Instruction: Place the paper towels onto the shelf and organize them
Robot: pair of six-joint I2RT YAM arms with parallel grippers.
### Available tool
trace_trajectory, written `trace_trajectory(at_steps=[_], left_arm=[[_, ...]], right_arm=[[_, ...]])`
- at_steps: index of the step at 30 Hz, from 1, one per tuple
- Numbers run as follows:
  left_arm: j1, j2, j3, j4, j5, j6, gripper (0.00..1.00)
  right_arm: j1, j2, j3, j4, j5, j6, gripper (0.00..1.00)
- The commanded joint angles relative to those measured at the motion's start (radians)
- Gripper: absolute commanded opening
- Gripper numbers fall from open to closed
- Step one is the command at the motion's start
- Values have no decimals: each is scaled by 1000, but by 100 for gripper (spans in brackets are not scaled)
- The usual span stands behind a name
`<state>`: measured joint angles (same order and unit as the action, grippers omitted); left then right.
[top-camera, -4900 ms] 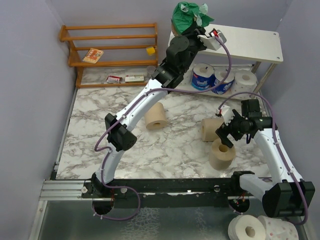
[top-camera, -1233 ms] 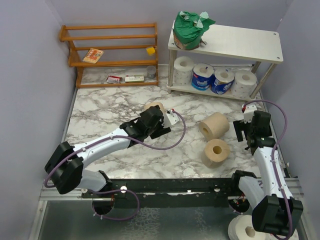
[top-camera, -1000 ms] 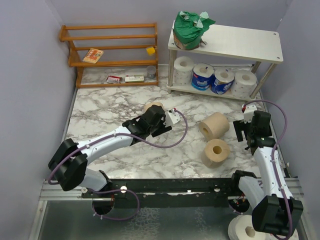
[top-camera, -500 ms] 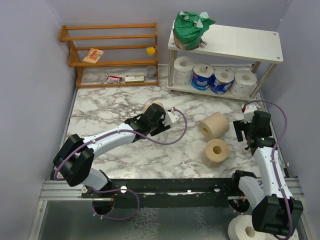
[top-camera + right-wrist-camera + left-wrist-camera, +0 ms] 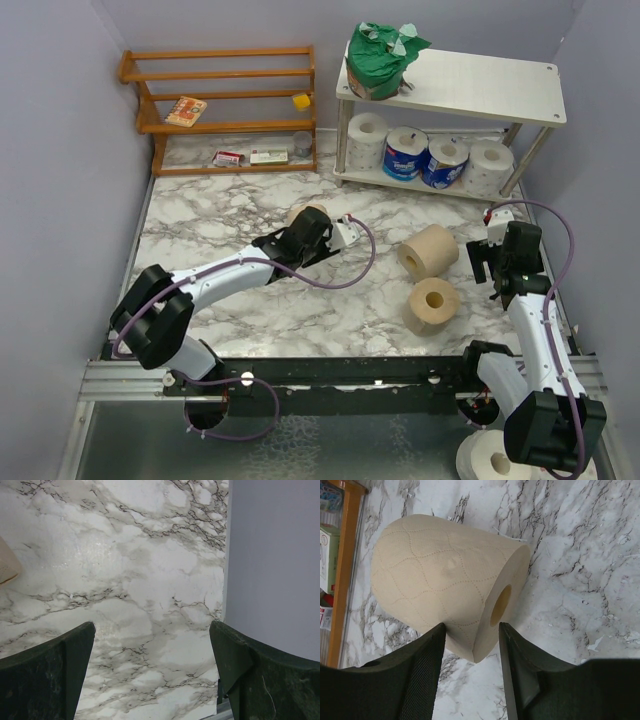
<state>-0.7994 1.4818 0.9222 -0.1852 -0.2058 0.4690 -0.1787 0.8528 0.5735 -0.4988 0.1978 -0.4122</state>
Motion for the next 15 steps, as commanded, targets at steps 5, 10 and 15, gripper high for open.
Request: trace_trajectory(at_steps=[5, 10, 15], left_arm=[[11, 43, -12, 38, 15, 14, 46], [12, 62, -10, 39, 22, 9, 32], [12, 69, 5, 16, 29, -2, 3]], right_arm=[[-3, 7, -4, 29, -12, 7, 100], [-3, 6, -4, 29, -14, 8, 100], [-3, 9, -5, 29, -15, 7, 100]])
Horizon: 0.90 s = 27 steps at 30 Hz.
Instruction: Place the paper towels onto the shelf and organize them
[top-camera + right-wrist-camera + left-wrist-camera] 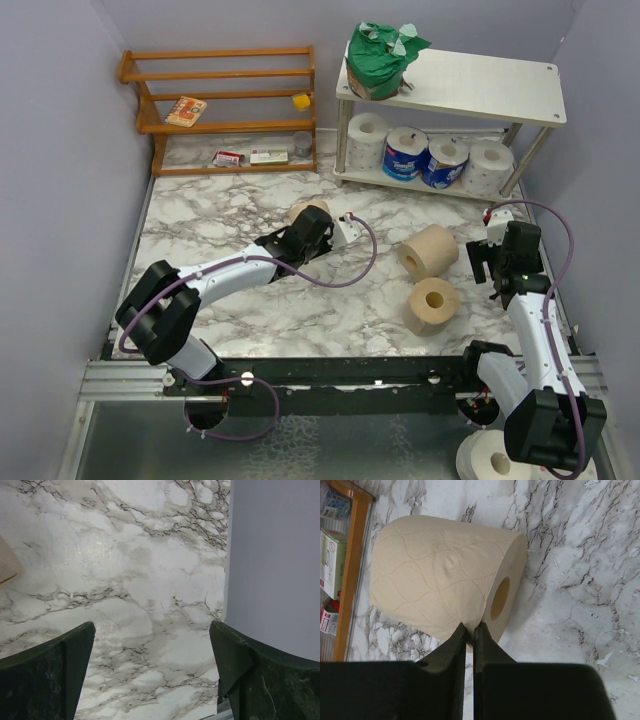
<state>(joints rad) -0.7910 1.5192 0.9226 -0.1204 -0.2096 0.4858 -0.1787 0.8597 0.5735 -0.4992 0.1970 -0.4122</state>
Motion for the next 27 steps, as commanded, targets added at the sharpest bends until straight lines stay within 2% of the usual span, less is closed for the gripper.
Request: trace_trajectory(at_steps=[1, 9, 13, 18, 27], left_arm=[[4, 28, 5, -50, 34, -19, 0], [4, 32, 6, -51, 37, -20, 0], [4, -4, 45, -101, 71, -37, 0], [5, -71, 201, -237, 151, -93, 0], [41, -104, 514, -464, 408, -255, 0]], right_arm=[[-4, 4, -5, 28, -14, 7, 100], [-3, 0, -4, 30, -14, 6, 100], [-4, 1, -5, 29, -13, 8, 100], [-3, 1, -5, 30, -13, 8, 100], [-3, -1, -5, 30, -13, 8, 100]])
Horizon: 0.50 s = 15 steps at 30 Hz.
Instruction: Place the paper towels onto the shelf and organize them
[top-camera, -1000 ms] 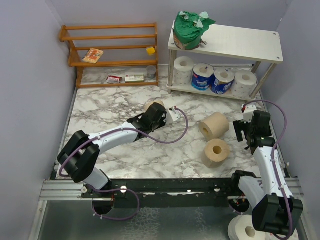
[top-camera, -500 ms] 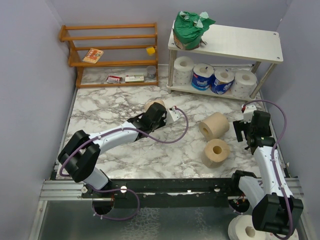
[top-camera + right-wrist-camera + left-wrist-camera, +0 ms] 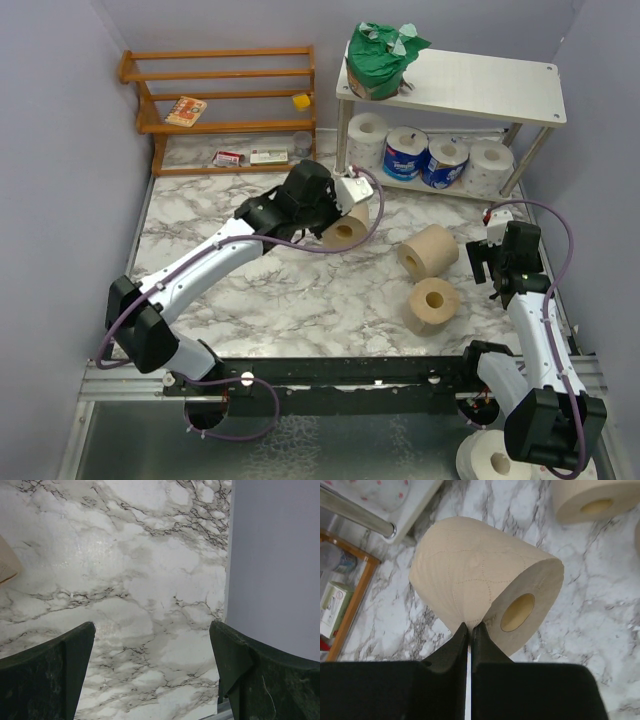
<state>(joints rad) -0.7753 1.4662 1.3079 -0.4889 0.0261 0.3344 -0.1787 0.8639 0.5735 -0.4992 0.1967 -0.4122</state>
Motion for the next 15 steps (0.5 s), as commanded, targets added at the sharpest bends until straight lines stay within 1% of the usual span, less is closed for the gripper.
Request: trace_trajectory(at_steps=[1, 4, 6, 15], left_arm=[[34, -47, 154, -111, 206, -125, 0], [66, -18, 210, -159, 325, -189, 0], [94, 4, 216, -175, 420, -231, 0], [169, 113, 126, -178, 735, -345, 0]], right_arm=[[-4, -5, -4, 29, -14, 8, 100], [-3, -2, -4, 29, -14, 8, 100], [-2, -1, -4, 30, -15, 8, 100], [-4, 1, -5, 30, -19, 7, 100]])
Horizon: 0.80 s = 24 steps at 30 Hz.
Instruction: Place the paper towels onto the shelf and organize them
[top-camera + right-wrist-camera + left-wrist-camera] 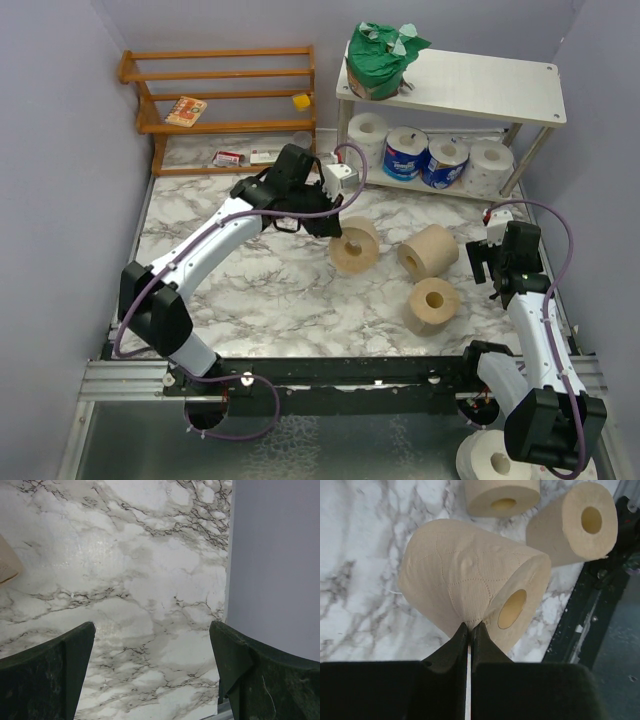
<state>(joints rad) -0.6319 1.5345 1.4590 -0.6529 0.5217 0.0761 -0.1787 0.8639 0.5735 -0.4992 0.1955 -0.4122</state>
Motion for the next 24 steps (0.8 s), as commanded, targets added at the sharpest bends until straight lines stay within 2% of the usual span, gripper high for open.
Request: trace_trajectory(at_steps=[1, 9, 16, 24], left_arm=[[30, 60, -29, -14, 273, -101, 0], [72, 142, 5, -8, 401, -205, 0], [123, 161, 102, 0, 384, -420, 0], [173, 125, 148, 304, 305, -840, 0]], right_arm=[[-3, 1, -5, 29, -18, 6, 100], [-3, 4, -4, 30, -20, 7, 100], [-3, 2, -4, 29, -21, 7, 100], [-4, 25, -5, 28, -22, 6, 100]])
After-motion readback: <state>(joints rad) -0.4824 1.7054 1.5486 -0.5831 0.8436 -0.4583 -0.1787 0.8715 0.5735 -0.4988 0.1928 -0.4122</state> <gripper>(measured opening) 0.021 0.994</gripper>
